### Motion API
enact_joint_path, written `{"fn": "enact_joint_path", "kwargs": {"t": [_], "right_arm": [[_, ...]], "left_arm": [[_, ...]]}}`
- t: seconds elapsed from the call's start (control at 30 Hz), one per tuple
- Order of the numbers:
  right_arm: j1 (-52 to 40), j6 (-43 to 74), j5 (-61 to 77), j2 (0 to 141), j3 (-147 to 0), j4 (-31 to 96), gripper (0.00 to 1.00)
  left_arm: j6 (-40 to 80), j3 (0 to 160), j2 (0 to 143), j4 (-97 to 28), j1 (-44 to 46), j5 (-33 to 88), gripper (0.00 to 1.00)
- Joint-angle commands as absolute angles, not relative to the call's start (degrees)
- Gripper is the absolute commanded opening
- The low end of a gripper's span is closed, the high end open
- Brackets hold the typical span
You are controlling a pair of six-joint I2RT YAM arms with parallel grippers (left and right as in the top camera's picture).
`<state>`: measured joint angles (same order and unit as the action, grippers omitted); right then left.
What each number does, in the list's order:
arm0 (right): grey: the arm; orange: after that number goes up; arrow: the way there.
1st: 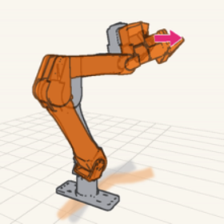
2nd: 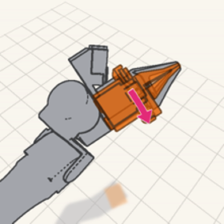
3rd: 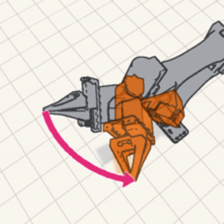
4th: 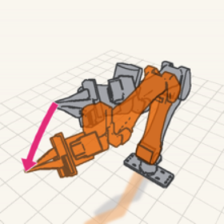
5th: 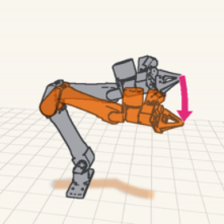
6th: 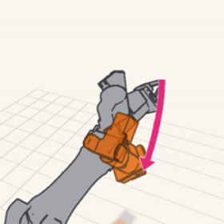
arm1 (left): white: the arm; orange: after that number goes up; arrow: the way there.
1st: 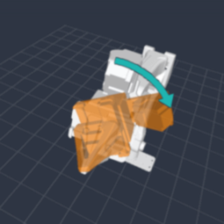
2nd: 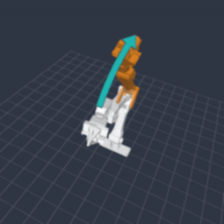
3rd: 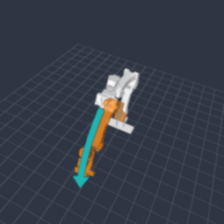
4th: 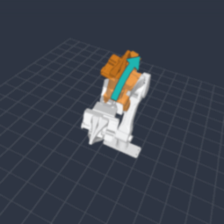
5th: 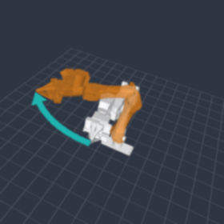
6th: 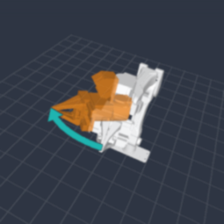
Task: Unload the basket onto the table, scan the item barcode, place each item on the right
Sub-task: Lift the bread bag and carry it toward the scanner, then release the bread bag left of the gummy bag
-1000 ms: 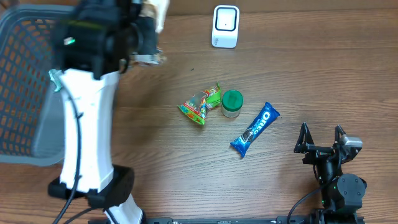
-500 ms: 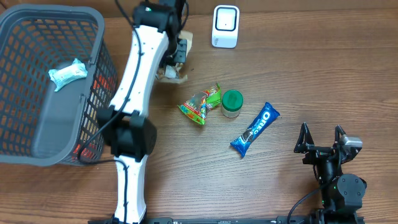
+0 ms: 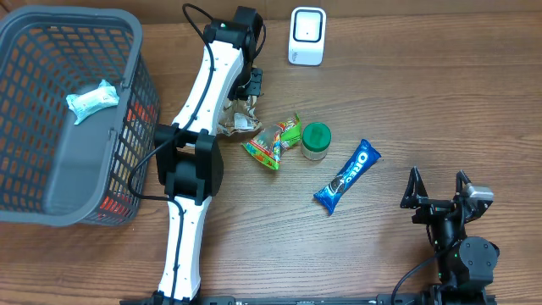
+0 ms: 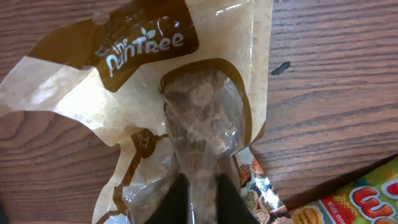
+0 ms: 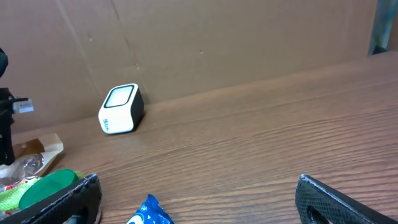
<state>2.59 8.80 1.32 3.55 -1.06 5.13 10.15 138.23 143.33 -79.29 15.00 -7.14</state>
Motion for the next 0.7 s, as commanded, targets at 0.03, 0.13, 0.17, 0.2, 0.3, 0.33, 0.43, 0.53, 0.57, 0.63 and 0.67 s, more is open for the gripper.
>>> {"fn": "enact_joint_path", "kwargs": {"t": [0.03,0.13,0.17,0.2,0.3,0.33,0.43,0.53,0.57,0.63,0.67], "right_arm": [[2.6,9.0,1.6,3.5,-0.5,4.7,1.0],[2.6,9.0,1.6,3.5,-0.5,4.7,1.0],[2.6,9.0,1.6,3.5,-0.5,4.7,1.0],[2.6,9.0,1.6,3.5,-0.5,4.7,1.0],[2.6,9.0,1.6,3.5,-0.5,4.7,1.0],[2.6,9.0,1.6,3.5,-0.5,4.7,1.0],[2.6,9.0,1.6,3.5,-0.5,4.7,1.0],[2.6,9.0,1.6,3.5,-0.5,4.7,1.0],[2.6,9.0,1.6,3.5,-0.5,4.7,1.0],[2.6,9.0,1.6,3.5,-0.5,4.7,1.0],[2.6,9.0,1.6,3.5,-0.5,4.7,1.0]], "left_arm": [[10.3,138.2,143.5,-80.5,14.9,-7.5,0.18],[10.3,138.3,142.3,-82.0,15.0,-7.9,0.2],[10.4,138.5,141.3,-82.4,15.0,-7.9,0.2],[10.6,138.7,140.2,-82.6,15.0,-7.9,0.2],[11.0,139.0,135.0,-82.4,15.0,-7.9,0.21],[11.0,139.0,132.5,-82.1,15.0,-7.9,0.23],[10.9,139.0,124.9,-81.3,15.0,-8.2,0.37],[10.9,139.0,116.1,-80.9,15.0,-10.5,0.8],[10.7,139.0,113.6,-80.9,15.0,-11.7,1.0],[9.9,139.0,108.2,-81.0,15.0,-15.6,1.0],[9.6,139.0,106.1,-81.0,14.9,-17.6,1.0]]}}
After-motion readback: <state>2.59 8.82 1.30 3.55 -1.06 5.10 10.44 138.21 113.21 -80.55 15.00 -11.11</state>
